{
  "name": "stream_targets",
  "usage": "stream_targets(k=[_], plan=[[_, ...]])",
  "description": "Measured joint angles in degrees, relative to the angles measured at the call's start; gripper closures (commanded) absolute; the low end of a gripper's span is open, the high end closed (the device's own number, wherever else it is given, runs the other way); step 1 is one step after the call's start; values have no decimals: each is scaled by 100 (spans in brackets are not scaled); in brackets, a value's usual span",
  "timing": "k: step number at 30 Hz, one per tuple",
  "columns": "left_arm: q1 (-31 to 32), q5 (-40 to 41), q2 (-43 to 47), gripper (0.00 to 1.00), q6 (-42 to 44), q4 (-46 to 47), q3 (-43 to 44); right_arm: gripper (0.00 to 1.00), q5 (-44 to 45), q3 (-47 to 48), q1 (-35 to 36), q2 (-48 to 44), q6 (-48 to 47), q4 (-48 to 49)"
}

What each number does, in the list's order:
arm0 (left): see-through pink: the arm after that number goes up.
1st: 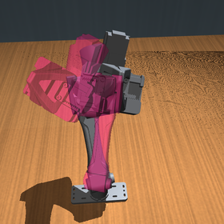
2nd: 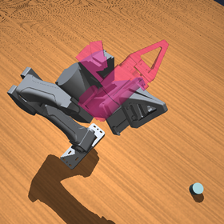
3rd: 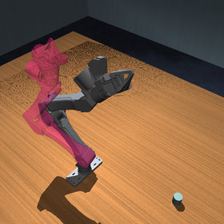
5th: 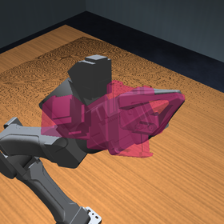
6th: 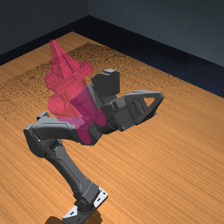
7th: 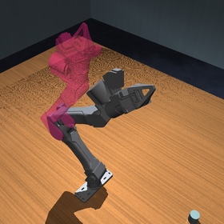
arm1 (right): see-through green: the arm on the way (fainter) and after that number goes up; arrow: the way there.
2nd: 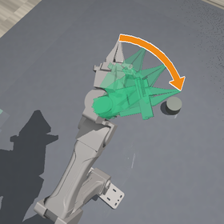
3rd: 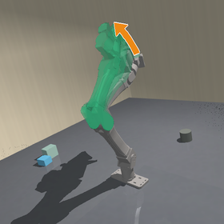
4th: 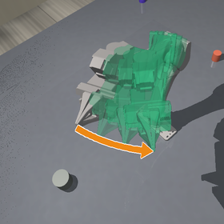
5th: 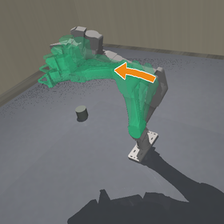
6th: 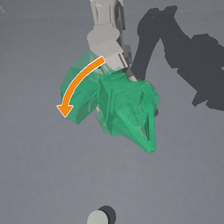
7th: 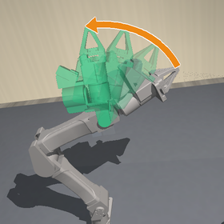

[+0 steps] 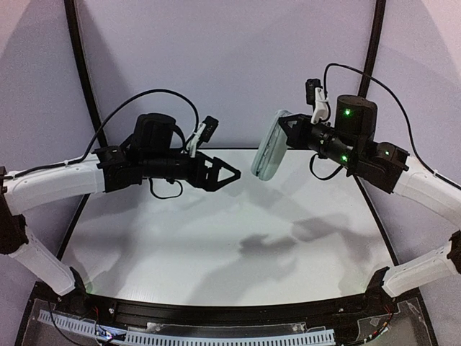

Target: Open the umbrella

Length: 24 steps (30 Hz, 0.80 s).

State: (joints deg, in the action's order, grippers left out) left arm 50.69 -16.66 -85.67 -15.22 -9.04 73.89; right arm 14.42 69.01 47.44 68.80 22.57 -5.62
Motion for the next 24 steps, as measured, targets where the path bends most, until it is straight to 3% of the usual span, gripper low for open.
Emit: stream_targets(k=[10, 24], plan=[[385, 1076, -966, 1, 676, -112, 1136, 100, -65, 55, 204, 159, 258, -371], [385, 1155, -1389, 1, 1079, 46, 1457, 100, -309, 439, 480, 424, 460, -424]])
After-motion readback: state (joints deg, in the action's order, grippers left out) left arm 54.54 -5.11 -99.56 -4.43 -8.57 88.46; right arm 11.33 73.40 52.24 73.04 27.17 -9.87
